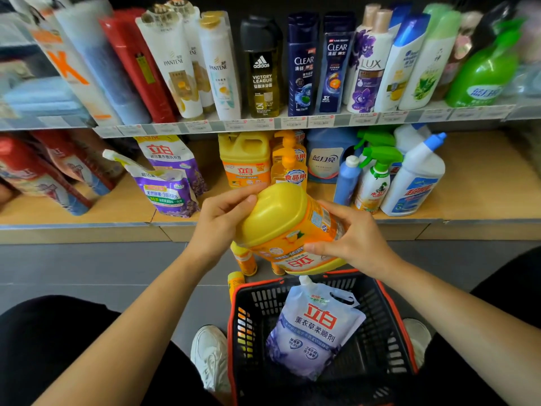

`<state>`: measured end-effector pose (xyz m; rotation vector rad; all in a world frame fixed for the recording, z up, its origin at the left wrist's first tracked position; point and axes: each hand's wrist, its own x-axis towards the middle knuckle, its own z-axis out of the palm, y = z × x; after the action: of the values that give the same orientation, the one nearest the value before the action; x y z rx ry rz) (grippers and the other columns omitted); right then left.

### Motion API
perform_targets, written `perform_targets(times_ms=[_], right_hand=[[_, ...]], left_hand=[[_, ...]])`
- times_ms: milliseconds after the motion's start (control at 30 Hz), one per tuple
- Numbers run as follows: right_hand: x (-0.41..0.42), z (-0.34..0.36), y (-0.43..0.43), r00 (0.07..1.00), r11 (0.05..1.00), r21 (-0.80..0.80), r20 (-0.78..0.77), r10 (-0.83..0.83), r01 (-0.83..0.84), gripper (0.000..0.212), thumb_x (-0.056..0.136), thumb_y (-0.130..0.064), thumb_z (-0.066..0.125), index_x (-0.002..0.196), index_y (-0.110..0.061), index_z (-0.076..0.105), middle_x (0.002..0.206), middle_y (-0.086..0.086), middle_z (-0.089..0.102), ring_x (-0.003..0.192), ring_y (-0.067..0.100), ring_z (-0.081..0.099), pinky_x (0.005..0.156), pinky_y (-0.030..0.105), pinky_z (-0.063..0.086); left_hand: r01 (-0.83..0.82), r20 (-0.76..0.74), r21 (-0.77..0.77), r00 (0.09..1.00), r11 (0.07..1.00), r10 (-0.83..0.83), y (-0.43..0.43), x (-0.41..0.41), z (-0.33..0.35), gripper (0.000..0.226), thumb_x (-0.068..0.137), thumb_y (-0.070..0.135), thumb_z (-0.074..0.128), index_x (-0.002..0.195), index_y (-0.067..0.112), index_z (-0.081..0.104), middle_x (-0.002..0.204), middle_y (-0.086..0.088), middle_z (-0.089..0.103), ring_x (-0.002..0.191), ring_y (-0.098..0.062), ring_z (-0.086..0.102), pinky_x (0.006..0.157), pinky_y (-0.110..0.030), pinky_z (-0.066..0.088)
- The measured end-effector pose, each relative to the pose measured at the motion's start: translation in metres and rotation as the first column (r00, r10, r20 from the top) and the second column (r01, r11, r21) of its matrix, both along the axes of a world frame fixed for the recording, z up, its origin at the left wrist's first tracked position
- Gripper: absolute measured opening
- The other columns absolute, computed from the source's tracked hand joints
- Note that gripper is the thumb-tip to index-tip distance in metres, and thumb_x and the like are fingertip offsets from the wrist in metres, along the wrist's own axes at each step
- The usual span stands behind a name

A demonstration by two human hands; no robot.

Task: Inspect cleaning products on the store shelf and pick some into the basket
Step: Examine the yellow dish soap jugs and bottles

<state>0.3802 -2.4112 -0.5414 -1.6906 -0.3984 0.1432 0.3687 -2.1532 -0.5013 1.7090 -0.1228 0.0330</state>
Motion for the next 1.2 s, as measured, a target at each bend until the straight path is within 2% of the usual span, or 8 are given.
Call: perform_targets(times_ms=[233, 333, 467, 600, 733, 867, 1000, 1200], right_hand=[[0.003, 0.003, 0.002, 0.999, 0.99, 0.132, -0.015, 0.041, -0.038, 0.065, 0.071, -0.018, 0.088, 0.131, -0.022, 0.063, 0.122, -0.002, 0.072, 0.113, 0.018, 0.068, 0.09, 0.029, 0.057], [0.004, 0.003, 0.003, 0.999, 0.983, 0.179, -0.027, 0.035, -0.029, 0.064, 0.07, -0.026, 0.089, 0.129, -0.025, 0.065, 0.122, 0.001, 0.072, 0.114, 0.02, 0.068, 0.09, 0.031, 0.057], [0.005, 0.003, 0.003, 0.999, 0.975, 0.223, -0.045, 0.023, -0.013, 0.058, 0.07, -0.025, 0.09, 0.125, -0.027, 0.068, 0.119, 0.002, 0.073, 0.112, 0.02, 0.069, 0.088, 0.028, 0.057], [0.004, 0.003, 0.006, 0.997, 0.962, 0.272, -0.074, 0.018, 0.003, 0.055, 0.067, -0.024, 0.091, 0.118, -0.031, 0.072, 0.116, 0.002, 0.074, 0.108, 0.018, 0.07, 0.086, 0.025, 0.056], [0.004, 0.003, 0.007, 0.996, 0.96, 0.28, -0.093, 0.008, 0.018, 0.057, 0.065, -0.03, 0.092, 0.118, -0.031, 0.072, 0.115, 0.004, 0.074, 0.108, 0.022, 0.07, 0.086, 0.028, 0.057], [0.006, 0.003, 0.006, 0.993, 0.958, 0.286, -0.114, -0.005, 0.037, 0.057, 0.064, -0.033, 0.093, 0.117, -0.029, 0.072, 0.115, 0.005, 0.074, 0.107, 0.024, 0.07, 0.086, 0.031, 0.058], [0.008, 0.004, 0.006, 0.989, 0.951, 0.305, -0.144, -0.013, 0.057, 0.058, 0.064, -0.033, 0.093, 0.117, -0.023, 0.072, 0.115, 0.008, 0.074, 0.108, 0.027, 0.07, 0.087, 0.036, 0.059], [0.012, 0.003, 0.004, 0.979, 0.944, 0.315, -0.201, -0.034, 0.098, 0.061, 0.06, -0.031, 0.094, 0.116, -0.02, 0.073, 0.114, 0.01, 0.074, 0.108, 0.03, 0.07, 0.088, 0.043, 0.059]], left_hand=[[-0.042, 0.105, 0.051, 0.994, 0.998, 0.036, 0.002, -0.004, -0.002, 0.034, 0.103, 0.004, 0.048, 0.132, 0.012, 0.063, 0.136, -0.003, 0.065, 0.132, -0.014, 0.056, 0.113, -0.052, 0.043], [-0.006, 0.185, 0.092, 0.983, 0.996, -0.011, 0.0, -0.008, -0.003, 0.032, 0.103, 0.015, 0.052, 0.133, 0.019, 0.061, 0.145, -0.003, 0.058, 0.14, -0.013, 0.048, 0.115, -0.053, 0.041], [-0.028, 0.338, 0.203, 0.94, 0.979, -0.043, -0.003, -0.011, -0.005, 0.044, 0.095, 0.031, 0.062, 0.138, 0.018, 0.058, 0.148, -0.004, 0.054, 0.143, -0.017, 0.045, 0.105, -0.06, 0.048], [-0.129, 0.559, 0.309, 0.826, 0.942, -0.07, -0.004, -0.008, -0.012, 0.04, 0.092, 0.01, 0.071, 0.131, 0.007, 0.061, 0.137, -0.012, 0.062, 0.133, -0.024, 0.057, 0.102, -0.056, 0.051], [-0.236, 0.647, 0.306, 0.763, 0.922, -0.019, -0.006, -0.009, -0.018, 0.037, 0.085, 0.001, 0.077, 0.121, 0.007, 0.068, 0.127, -0.015, 0.068, 0.12, -0.028, 0.065, 0.094, -0.052, 0.056], [-0.314, 0.572, 0.292, 0.815, 0.904, 0.098, -0.005, -0.01, -0.021, 0.035, 0.091, 0.019, 0.074, 0.124, 0.01, 0.069, 0.125, -0.007, 0.07, 0.119, -0.02, 0.064, 0.094, -0.046, 0.057], [-0.294, 0.35, 0.185, 0.911, 0.938, 0.216, -0.001, -0.008, -0.019, 0.035, 0.091, 0.033, 0.068, 0.125, 0.024, 0.066, 0.122, 0.001, 0.065, 0.115, -0.013, 0.062, 0.083, -0.034, 0.061], [-0.232, 0.119, -0.034, 0.965, 0.972, 0.235, 0.001, -0.002, -0.025, 0.032, 0.098, 0.02, 0.062, 0.13, 0.023, 0.063, 0.123, -0.005, 0.069, 0.11, -0.019, 0.069, 0.084, -0.034, 0.061]])
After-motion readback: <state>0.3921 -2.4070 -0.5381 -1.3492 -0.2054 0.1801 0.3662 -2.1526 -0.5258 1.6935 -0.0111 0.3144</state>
